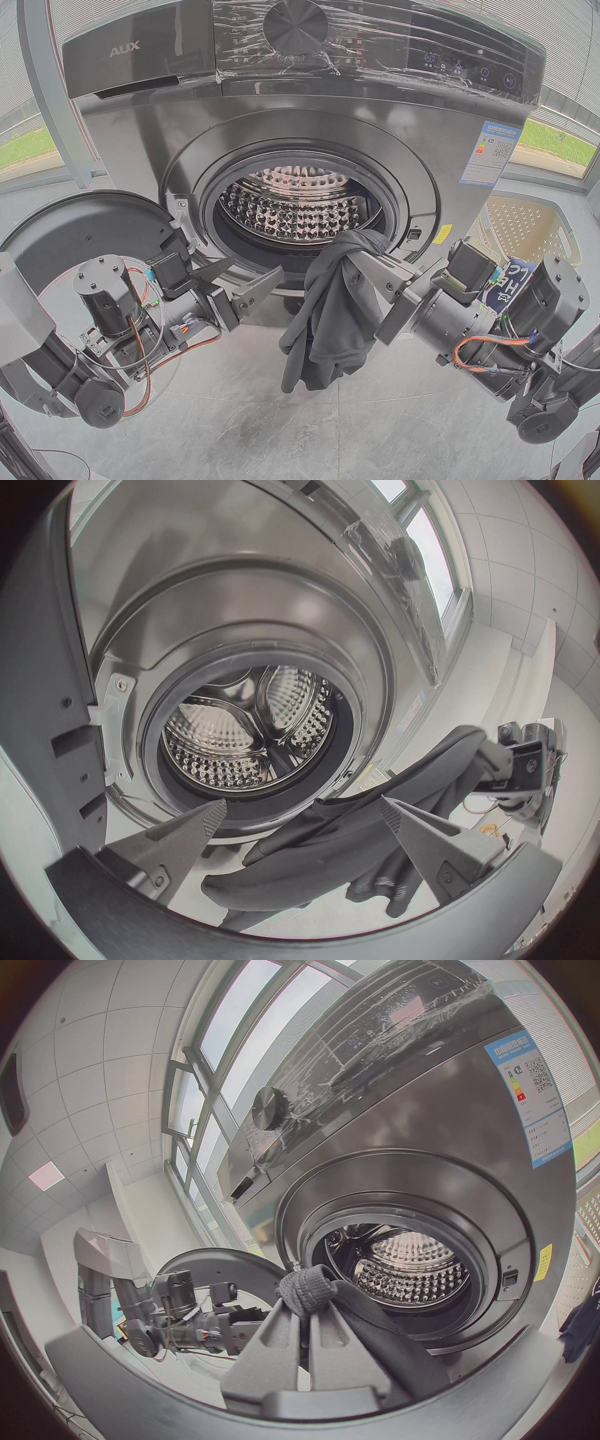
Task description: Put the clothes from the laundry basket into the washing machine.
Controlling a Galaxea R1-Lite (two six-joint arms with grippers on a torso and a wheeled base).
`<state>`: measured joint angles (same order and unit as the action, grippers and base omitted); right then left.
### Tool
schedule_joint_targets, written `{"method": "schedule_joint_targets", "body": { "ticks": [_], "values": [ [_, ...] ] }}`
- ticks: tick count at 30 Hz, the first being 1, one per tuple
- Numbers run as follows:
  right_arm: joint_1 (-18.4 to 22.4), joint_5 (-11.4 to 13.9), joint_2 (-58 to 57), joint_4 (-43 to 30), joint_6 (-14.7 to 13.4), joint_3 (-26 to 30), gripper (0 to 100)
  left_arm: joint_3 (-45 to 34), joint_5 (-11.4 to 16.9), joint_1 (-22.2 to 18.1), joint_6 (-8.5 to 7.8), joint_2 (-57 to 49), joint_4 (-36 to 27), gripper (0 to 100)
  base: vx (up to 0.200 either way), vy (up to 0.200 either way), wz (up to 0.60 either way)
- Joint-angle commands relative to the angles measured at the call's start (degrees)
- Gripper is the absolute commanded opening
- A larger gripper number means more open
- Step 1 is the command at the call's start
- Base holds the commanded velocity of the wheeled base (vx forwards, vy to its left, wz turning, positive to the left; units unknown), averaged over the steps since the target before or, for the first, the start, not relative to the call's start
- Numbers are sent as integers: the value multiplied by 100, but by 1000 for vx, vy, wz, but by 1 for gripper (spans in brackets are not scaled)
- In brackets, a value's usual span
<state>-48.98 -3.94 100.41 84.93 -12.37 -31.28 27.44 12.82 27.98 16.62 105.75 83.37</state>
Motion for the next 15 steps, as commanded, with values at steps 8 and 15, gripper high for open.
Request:
{"method": "schedule_joint_targets", "body": {
  "ticks": [8, 15],
  "values": [
    [-252, 323, -180, 234, -28, 456, 0, -72, 18, -179, -106, 877, 461, 100, 0, 0, 0],
    [-252, 482, -259, 252, -55, 588, 0, -90, 27, -161, -141, 1132, 531, 100, 0, 0, 0]
  ]
}}
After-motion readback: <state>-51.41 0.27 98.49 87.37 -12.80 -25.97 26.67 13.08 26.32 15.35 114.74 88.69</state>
